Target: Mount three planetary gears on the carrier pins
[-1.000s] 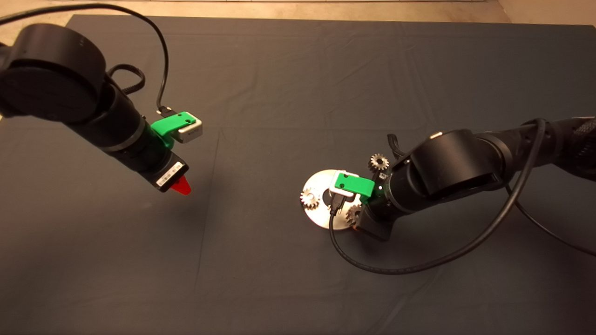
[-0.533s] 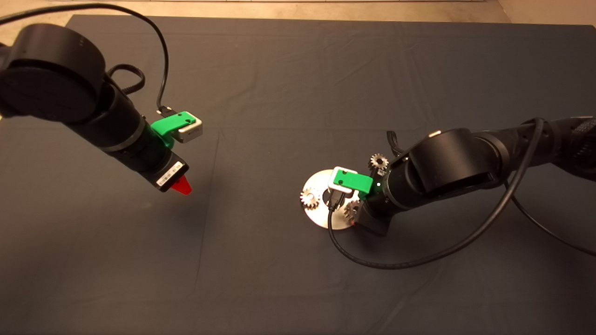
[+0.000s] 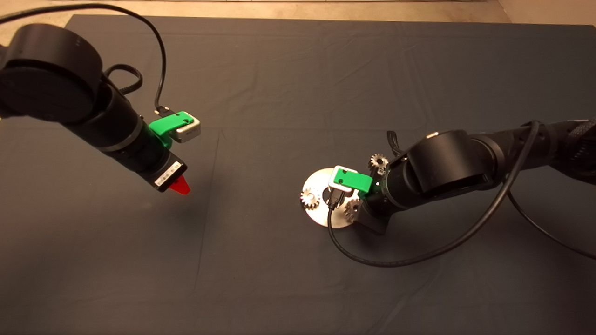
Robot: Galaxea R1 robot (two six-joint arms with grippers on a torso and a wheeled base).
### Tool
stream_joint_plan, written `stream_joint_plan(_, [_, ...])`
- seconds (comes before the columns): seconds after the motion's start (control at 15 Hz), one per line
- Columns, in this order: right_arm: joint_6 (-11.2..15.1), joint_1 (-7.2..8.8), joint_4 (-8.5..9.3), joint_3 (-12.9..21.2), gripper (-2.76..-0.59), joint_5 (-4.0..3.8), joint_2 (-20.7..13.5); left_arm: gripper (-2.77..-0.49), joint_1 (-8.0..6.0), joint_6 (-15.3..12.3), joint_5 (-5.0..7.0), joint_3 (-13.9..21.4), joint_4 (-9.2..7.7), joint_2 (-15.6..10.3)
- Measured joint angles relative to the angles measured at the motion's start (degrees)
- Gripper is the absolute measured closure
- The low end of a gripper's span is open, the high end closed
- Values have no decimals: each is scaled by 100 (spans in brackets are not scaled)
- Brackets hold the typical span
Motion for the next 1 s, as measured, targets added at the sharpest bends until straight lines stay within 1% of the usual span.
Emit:
stream_joint_plan(0.33, [1,-26,-30,0,-95,-6,-2,-164,-1,0,0,0,-1,-2])
stream_joint_plan(1.0, [-1,-28,-30,0,-98,-6,-2,-164,-17,0,-2,0,-1,-13])
